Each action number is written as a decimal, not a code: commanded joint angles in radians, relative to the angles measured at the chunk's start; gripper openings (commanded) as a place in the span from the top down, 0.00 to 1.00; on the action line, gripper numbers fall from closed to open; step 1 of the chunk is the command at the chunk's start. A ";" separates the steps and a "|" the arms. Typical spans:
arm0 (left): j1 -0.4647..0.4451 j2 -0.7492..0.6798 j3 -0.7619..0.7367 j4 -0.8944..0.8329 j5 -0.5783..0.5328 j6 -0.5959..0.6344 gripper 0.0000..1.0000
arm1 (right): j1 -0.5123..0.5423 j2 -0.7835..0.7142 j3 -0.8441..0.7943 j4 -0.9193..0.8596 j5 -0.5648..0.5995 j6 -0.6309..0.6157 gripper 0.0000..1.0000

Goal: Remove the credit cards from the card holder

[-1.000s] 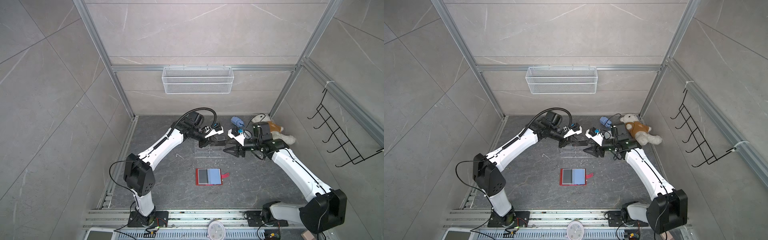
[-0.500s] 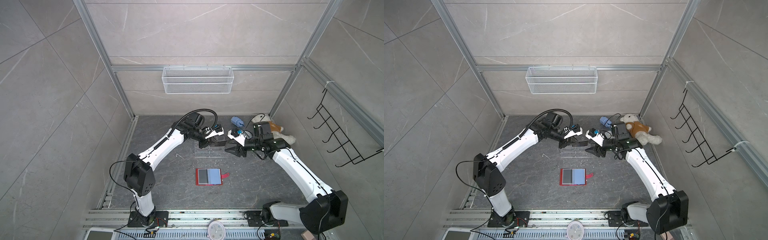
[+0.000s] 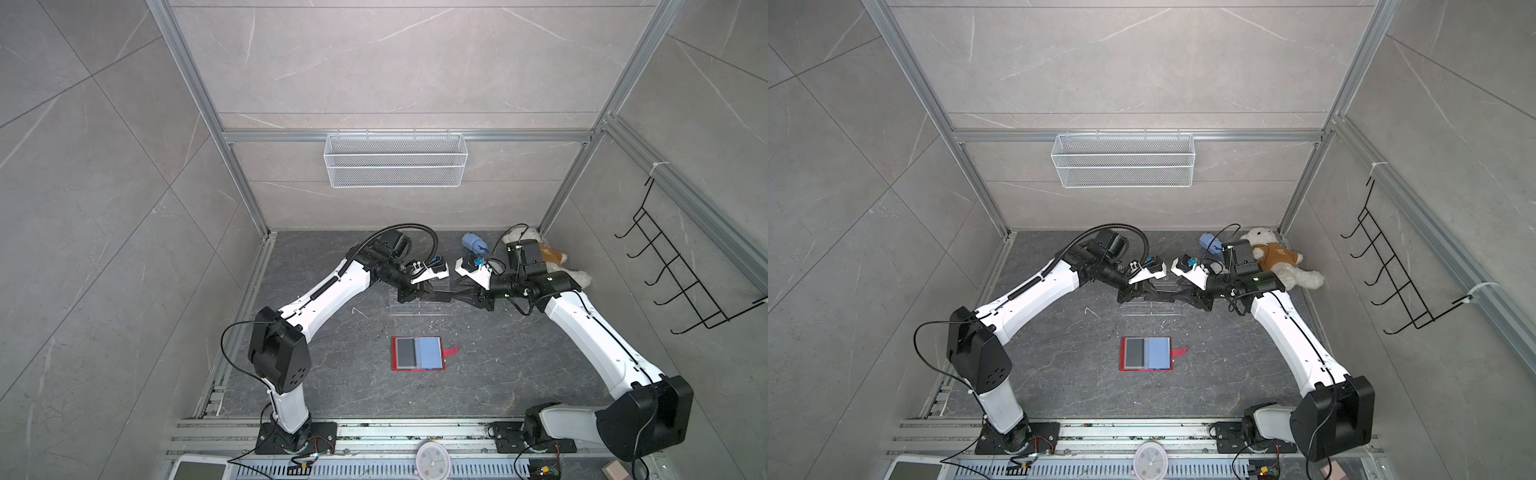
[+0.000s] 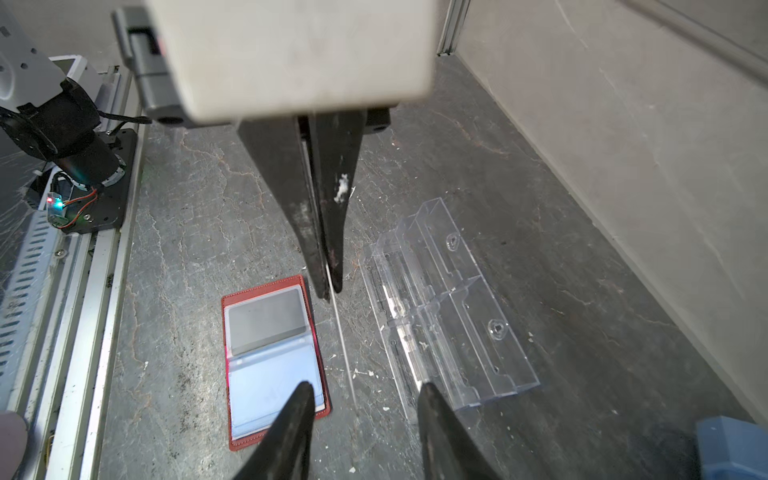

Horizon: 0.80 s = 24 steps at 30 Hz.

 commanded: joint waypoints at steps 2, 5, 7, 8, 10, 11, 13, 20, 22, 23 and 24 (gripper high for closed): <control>-0.003 -0.009 0.002 -0.010 0.023 0.020 1.00 | 0.014 0.024 0.006 -0.045 -0.037 -0.036 0.57; -0.005 -0.009 0.001 -0.010 0.031 0.019 1.00 | 0.021 0.036 0.007 -0.038 -0.040 -0.035 0.59; -0.006 -0.005 0.002 -0.010 0.031 0.021 1.00 | 0.026 0.045 0.013 -0.037 -0.042 -0.033 0.64; -0.006 -0.005 0.002 -0.011 0.031 0.021 1.00 | 0.026 0.051 0.016 -0.041 -0.042 -0.035 0.65; -0.006 -0.003 0.003 -0.010 0.031 0.020 1.00 | 0.029 0.060 0.022 -0.058 -0.042 -0.046 0.72; -0.006 -0.002 0.003 -0.010 0.030 0.020 1.00 | 0.030 0.061 0.021 -0.063 -0.043 -0.051 0.76; -0.008 0.000 0.005 -0.011 0.030 0.019 1.00 | 0.032 0.060 0.018 -0.066 -0.044 -0.060 0.83; -0.009 0.009 0.021 -0.017 0.057 0.015 1.00 | 0.034 0.064 0.031 -0.074 -0.052 -0.084 1.00; -0.009 0.009 0.021 -0.003 0.070 -0.001 1.00 | 0.034 0.066 0.036 -0.079 -0.061 -0.094 1.00; -0.008 0.009 0.021 0.006 0.072 -0.013 0.96 | 0.034 0.068 0.037 -0.078 -0.065 -0.098 1.00; -0.008 0.009 0.025 0.011 0.072 -0.024 0.90 | 0.034 0.069 0.039 -0.078 -0.066 -0.104 1.00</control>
